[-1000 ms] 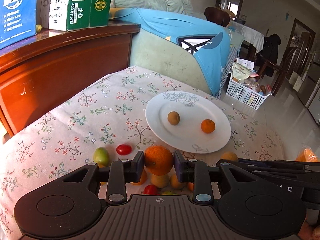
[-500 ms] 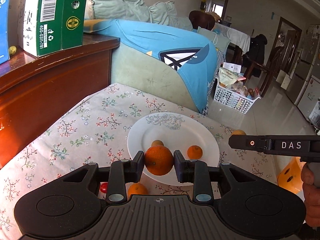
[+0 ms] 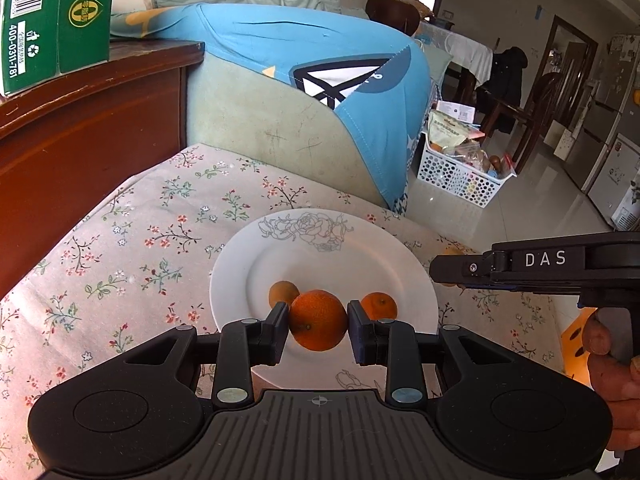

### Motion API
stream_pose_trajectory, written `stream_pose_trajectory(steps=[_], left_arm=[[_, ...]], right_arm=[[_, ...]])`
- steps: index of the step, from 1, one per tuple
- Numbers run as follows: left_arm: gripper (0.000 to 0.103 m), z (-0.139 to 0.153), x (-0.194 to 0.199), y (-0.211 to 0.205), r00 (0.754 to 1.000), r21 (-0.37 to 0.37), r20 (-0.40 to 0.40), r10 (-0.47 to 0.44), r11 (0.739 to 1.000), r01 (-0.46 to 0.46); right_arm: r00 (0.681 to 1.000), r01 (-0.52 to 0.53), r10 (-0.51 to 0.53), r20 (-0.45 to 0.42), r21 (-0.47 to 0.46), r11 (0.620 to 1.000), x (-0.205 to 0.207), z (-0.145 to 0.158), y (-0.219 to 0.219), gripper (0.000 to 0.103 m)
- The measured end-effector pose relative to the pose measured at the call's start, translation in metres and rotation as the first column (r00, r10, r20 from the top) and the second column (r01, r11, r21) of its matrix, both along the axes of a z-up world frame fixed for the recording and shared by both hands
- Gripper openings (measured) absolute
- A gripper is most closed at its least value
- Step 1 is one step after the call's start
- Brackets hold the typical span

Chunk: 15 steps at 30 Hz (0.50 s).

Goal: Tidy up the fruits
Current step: 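Lift and set the brown fruit on the plate with the right tool while the left tool places the orange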

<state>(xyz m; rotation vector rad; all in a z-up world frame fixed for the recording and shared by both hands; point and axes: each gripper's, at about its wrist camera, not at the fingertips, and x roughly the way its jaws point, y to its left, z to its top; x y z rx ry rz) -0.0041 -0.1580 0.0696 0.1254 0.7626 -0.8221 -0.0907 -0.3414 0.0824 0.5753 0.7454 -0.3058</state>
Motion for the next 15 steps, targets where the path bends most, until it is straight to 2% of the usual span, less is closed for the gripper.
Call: stream_pose_trajectory(steps=[3,7,15], left_arm=[[0.029,-0.006,0.001,-0.005,1.0,0.004,-0.013,-0.009,1.0,0.009],[0.029,-0.012,0.003,-0.011,1.0,0.016,-0.016,-0.012,1.0,0.012],[0.029,-0.023,0.005,-0.019,0.999,0.034,-0.032,-0.017,0.999,0.018]], right_arm=[[1.0,0.011,-0.011,-0.018,0.018,1.0,0.007,-0.007,0.0,0.028],[1.0,0.004,-0.005,-0.03,-0.019,1.0,0.017,-0.012,0.005,0.028],[0.999,0.017,-0.016,-0.05,0.019,1.0,0.031,-0.027,0.001,0.028]])
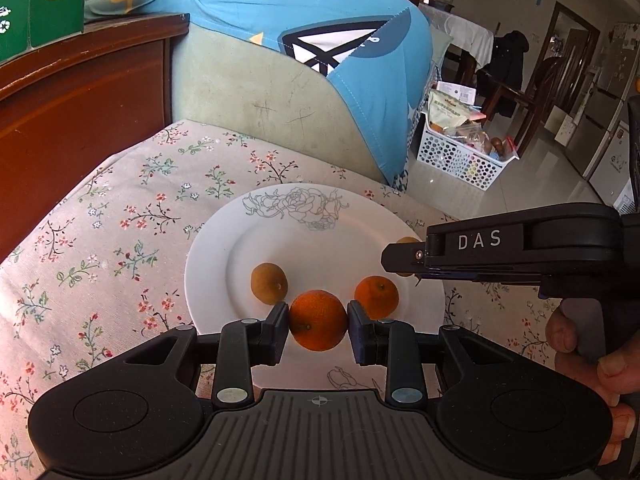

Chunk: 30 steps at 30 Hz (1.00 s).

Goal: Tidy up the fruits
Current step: 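Lift and set the brown fruit on the plate with the right tool while the left tool places the orange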

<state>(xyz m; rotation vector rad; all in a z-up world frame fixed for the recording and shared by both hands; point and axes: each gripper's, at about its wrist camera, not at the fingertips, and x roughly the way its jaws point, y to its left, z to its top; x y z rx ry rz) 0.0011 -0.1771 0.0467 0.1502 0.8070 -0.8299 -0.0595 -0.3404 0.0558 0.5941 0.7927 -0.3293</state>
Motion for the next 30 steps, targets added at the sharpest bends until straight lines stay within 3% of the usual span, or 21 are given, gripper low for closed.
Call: stream_pose_trajectory(steps=[16,22,25,30], left_arm=[[0.032,0.005,0.005,-0.005,1.0,-0.027,-0.004,0.006,1.0,-0.006],[0.032,0.019,0.008,0.001,1.0,-0.055,0.006,0.027,0.998,-0.027],[0.034,0.024,0.009,0.003,0.999,-0.03,0.016,0.033,0.999,-0.032],[0.044,0.033,0.008,0.018,0.997,-0.019,0.016,0.075,0.997,-0.075]], right_arm=[[0.997,0.074,-0.077,0.02,0.123,0.99,-0.002,-0.011,-0.023,0.031],[0.996,0.08,-0.085,0.038,0.109,0.991,-0.003,-0.005,-0.024,0.031],[0.997,0.064,-0.067,0.041,0.083,0.995,-0.003,0.001,-0.02,0.031],[0.999,0.032,-0.034,0.041,0.036,0.999,-0.01,0.011,-0.009,0.032]])
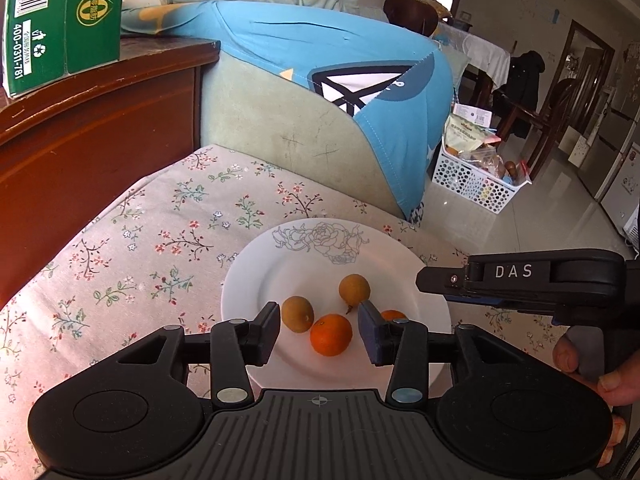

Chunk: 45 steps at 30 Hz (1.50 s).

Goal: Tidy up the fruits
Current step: 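Lift and set the brown fruit on the plate with the right tool while the left tool places the orange, then move both open tools back toward the fruit cluster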

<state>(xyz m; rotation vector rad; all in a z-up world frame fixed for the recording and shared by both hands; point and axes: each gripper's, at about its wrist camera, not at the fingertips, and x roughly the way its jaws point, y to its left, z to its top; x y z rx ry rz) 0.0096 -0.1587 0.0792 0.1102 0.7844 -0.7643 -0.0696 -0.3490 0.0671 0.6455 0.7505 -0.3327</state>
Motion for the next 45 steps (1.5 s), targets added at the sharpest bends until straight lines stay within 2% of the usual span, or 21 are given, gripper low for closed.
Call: stream_pose_trajectory(steps=[11,22,30,38,45], left_arm=[[0.044,0.013,-0.001,0.04,0.997,0.024,0.022,0.069,0.997,-0.069],[0.045,0.016,-0.005,0.083,0.994,0.056,0.033,0.102,0.993,-0.103],[0.045,0.008,0.001,0.113,0.99,0.085,0.013,0.14,0.986,-0.14],[0.045,-0.008,0.007,0.135,0.984,0.124,-0.029,0.178,0.977,-0.173],[0.045,-0.019,0.002,0.14,0.991,0.16,-0.039,0.129,0.98,-0.122]], right_arm=[[1.0,-0.02,0.02,0.009,0.001,1.0,-0.034,0.009,0.03,0.033],[0.995,-0.103,0.103,0.016,-0.005,0.995,-0.066,0.007,0.073,0.034],[0.989,-0.145,0.144,-0.008,-0.038,0.989,-0.079,-0.001,0.101,0.034],[0.991,-0.13,0.128,-0.041,-0.038,0.991,-0.085,-0.01,0.112,0.034],[0.988,-0.14,0.137,-0.066,-0.046,0.989,-0.085,-0.018,0.119,0.034]])
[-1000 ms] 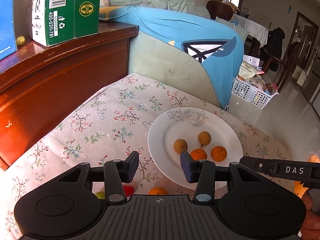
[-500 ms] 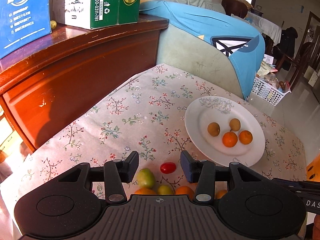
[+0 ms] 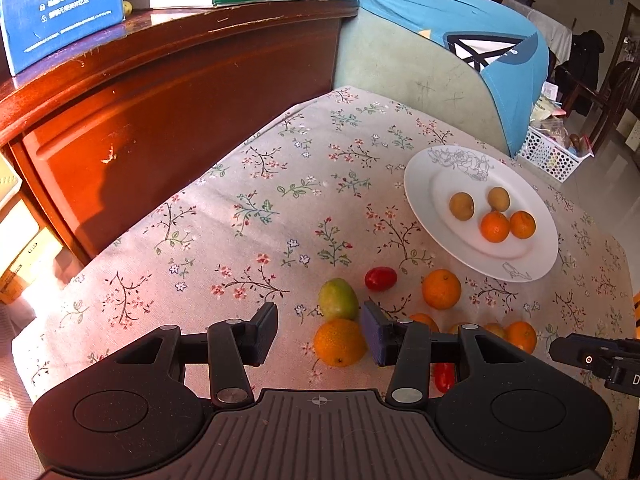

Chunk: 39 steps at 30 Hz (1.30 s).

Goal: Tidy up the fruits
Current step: 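Move both open tools back toward the fruit cluster, then close the right tool on an orange while the left tool closes on another orange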

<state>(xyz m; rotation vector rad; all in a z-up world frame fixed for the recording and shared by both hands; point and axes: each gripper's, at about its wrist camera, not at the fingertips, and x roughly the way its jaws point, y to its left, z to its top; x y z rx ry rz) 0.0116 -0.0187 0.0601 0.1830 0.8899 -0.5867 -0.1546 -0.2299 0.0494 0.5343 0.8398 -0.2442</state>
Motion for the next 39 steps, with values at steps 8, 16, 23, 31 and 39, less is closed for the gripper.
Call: stream_pose_trajectory(steps=[8,16,23,31,39], left_arm=[[0.045,-0.012,-0.004,0.006,0.999,0.042,-0.003,-0.037,0.998,0.037],[0.045,-0.006,0.0,0.021,1.0,0.022,-0.026,-0.017,1.0,0.018],[0.045,-0.012,-0.019,0.024,0.998,0.077,-0.04,-0.051,0.996,0.054],[0.045,-0.016,-0.039,0.042,0.998,0.091,-0.07,0.005,0.996,0.001],[0.045,-0.029,-0.047,0.042,0.998,0.145,-0.061,0.027,0.989,-0.018]], right_arm=[[1.0,-0.024,0.024,-0.01,-0.016,1.0,0.006,-0.004,0.008,0.035],[1.0,-0.026,0.026,-0.008,-0.008,1.0,0.01,-0.005,0.01,0.036],[0.999,-0.027,0.027,-0.018,-0.021,0.999,0.013,-0.008,0.012,0.036],[0.999,-0.044,0.043,-0.031,-0.047,0.998,0.017,-0.013,0.016,0.039],[0.997,-0.071,0.068,-0.045,-0.088,0.994,0.023,-0.019,0.022,0.041]])
